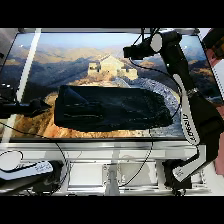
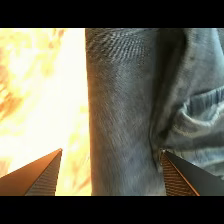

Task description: Fold the clothes and pants, and hang the long-sleeved shirts on hangers.

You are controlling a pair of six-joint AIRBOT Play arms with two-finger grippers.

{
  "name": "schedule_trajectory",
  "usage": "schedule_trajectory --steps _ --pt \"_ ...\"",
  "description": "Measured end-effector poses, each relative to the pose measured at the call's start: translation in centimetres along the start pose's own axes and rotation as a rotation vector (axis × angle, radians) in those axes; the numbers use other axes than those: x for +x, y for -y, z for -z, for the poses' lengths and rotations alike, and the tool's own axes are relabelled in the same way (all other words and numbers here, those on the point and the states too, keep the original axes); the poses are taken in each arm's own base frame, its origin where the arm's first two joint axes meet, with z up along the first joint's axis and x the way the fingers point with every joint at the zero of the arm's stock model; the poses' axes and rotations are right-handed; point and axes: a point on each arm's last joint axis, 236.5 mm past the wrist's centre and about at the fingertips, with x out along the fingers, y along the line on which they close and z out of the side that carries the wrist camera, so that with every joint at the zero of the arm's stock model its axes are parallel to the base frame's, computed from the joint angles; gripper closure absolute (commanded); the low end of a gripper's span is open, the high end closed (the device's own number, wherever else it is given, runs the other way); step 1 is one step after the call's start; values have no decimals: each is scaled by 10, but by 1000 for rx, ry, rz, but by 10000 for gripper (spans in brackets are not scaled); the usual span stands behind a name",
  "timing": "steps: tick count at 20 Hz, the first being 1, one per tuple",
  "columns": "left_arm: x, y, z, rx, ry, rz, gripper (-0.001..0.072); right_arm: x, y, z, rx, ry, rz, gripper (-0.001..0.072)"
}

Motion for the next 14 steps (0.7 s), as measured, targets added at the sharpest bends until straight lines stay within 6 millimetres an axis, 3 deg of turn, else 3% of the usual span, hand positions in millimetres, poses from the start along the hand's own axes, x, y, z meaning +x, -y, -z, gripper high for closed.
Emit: schedule_trajectory --steps 4,7,8,12,14 --pt "27 -16 -4 -30 6 52 13 0 0 2 -3 -9 1 674" --pt "40 -12 -12 -58 37 121 14 0 0 3 -3 -11 1 674" --pt "43 -11 -14 -55 42 134 35 0 0 3 -4 -14 2 675" --pt "60 0 -13 14 24 149 244 0 0 3 -2 -14 -1 675" --pt "71 11 -11 58 2 153 253 0 -1 4 -1 -16 -5 674"
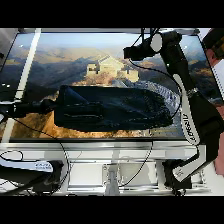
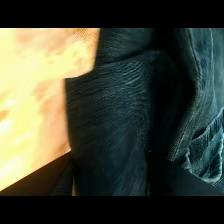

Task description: Fold the clothes and pants, and hang the long-sleeved shirts on hangers.

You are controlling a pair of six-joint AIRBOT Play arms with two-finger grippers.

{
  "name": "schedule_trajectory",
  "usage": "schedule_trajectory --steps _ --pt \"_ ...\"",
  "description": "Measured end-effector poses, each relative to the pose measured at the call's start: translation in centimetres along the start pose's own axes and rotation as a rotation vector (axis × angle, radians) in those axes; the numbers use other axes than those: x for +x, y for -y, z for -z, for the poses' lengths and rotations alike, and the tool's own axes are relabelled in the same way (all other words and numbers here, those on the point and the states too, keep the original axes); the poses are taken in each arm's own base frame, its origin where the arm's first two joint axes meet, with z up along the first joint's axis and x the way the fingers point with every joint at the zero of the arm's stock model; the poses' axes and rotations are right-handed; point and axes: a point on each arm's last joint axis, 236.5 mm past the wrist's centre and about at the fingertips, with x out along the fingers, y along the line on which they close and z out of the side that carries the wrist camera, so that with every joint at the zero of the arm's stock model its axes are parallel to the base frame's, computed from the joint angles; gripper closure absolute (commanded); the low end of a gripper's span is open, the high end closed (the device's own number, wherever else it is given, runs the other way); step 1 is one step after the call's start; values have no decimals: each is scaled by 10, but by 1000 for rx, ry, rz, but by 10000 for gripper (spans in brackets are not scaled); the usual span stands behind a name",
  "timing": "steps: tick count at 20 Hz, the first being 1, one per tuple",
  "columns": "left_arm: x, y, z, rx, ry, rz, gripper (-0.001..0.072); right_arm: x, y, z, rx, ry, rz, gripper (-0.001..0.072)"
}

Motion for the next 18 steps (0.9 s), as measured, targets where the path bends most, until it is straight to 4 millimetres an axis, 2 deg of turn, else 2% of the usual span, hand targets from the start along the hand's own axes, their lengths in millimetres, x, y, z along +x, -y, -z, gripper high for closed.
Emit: schedule_trajectory --steps 2,4,7,9,13,15,18 --pt "11 6 0 39 -16 -8 516 0 -2 1 3 -4 -9 674" --pt "19 10 0 74 -31 -23 681 0 -4 2 6 -7 -14 674" --pt "19 24 -8 122 -37 -3 682 0 -4 3 7 -14 -16 674" --pt "9 43 -24 172 -28 22 682 0 -4 6 4 -24 -15 674" --pt "-34 88 -59 290 -34 -23 683 0 -3 15 -25 -64 -11 674" --pt "-58 117 -69 361 -57 -68 682 -1 -2 19 -33 -80 -10 674" --pt "-83 165 -75 475 -64 -104 681 -1 -2 23 -39 -98 -11 674"
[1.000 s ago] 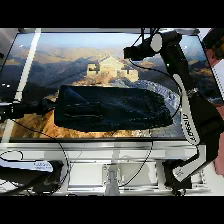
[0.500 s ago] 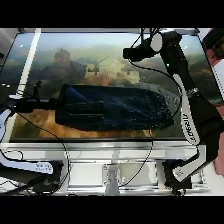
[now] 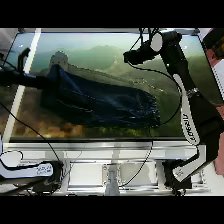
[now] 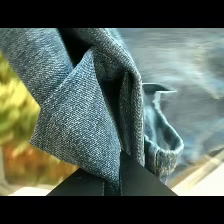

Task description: Fold the clothes and pants, and hang the long-sleeved shirts on hangers.

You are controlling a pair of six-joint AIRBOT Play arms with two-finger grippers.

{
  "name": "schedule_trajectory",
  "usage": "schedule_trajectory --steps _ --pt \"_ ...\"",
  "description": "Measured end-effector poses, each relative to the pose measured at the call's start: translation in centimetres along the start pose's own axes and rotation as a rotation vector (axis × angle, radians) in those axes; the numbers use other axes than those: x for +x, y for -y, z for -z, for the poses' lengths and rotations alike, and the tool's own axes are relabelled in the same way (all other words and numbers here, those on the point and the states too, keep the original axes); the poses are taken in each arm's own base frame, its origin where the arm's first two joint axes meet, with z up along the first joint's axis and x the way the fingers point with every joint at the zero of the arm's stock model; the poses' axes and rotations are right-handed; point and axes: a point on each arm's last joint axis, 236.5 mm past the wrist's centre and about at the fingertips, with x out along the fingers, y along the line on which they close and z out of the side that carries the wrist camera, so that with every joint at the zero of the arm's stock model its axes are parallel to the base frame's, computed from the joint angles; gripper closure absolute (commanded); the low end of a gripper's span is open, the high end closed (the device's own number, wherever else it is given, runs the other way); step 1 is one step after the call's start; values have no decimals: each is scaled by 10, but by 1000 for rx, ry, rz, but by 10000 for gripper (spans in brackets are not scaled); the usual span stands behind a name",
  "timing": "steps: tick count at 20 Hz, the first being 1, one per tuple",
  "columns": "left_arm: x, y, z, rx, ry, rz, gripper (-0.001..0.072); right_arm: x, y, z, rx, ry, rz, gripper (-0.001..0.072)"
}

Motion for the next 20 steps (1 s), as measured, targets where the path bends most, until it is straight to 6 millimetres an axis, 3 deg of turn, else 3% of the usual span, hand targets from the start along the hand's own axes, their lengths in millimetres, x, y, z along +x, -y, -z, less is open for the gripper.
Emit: schedule_trajectory --steps 3,7,15,20 --pt "-16 37 -19 70 11 -16 681 0 0 6 -2 -24 2 674" --pt "-20 65 -27 79 6 -17 681 0 1 10 -4 -41 2 674" --pt "-24 50 -8 2 -85 -130 680 1 -5 13 4 -52 -22 674" --pt "-24 51 -4 -9 -102 -128 679 27 -34 27 59 -79 -144 675"
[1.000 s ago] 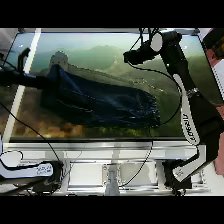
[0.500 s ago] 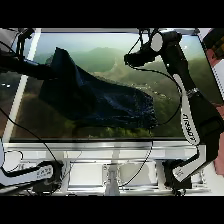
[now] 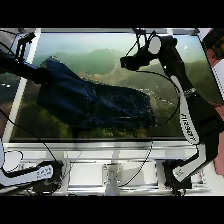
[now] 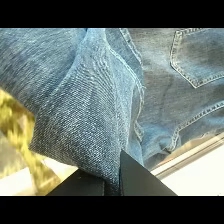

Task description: Fold the clothes and pants, and hang the long-sleeved shirts on hangers.

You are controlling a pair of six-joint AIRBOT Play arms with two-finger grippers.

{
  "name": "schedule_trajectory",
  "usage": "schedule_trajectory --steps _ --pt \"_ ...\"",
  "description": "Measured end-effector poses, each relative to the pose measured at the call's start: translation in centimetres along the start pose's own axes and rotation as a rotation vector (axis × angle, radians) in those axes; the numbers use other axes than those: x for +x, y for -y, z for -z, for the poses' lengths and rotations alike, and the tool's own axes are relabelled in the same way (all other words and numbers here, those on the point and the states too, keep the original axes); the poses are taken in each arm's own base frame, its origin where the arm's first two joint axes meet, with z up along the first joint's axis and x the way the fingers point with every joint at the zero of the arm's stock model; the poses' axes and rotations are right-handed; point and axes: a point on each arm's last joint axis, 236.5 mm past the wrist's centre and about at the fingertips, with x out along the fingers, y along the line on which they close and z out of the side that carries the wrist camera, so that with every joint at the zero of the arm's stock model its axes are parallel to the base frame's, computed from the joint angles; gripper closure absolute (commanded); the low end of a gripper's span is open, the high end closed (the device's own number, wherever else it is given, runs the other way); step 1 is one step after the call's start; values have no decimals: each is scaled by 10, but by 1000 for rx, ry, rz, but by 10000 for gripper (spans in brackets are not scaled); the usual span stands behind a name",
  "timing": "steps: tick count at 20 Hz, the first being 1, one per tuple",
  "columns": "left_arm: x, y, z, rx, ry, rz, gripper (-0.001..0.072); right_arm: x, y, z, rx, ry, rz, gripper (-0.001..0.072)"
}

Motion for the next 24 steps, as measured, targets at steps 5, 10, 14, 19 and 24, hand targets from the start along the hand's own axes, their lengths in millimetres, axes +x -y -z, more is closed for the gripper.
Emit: schedule_trajectory --steps 5,10,14,19,24 --pt "0 14 -4 -4 16 57 679 65 -54 32 51 -71 -152 675" --pt "-8 55 -25 -3 106 235 679 132 -118 89 37 -185 -223 677" --pt "-14 69 -47 -16 196 304 679 166 -171 123 31 -213 -291 676" --pt "1 74 -63 -36 224 348 679 176 -217 137 32 -188 -362 676" --pt "32 93 -63 -22 165 396 679 174 -206 135 19 -204 -344 676"
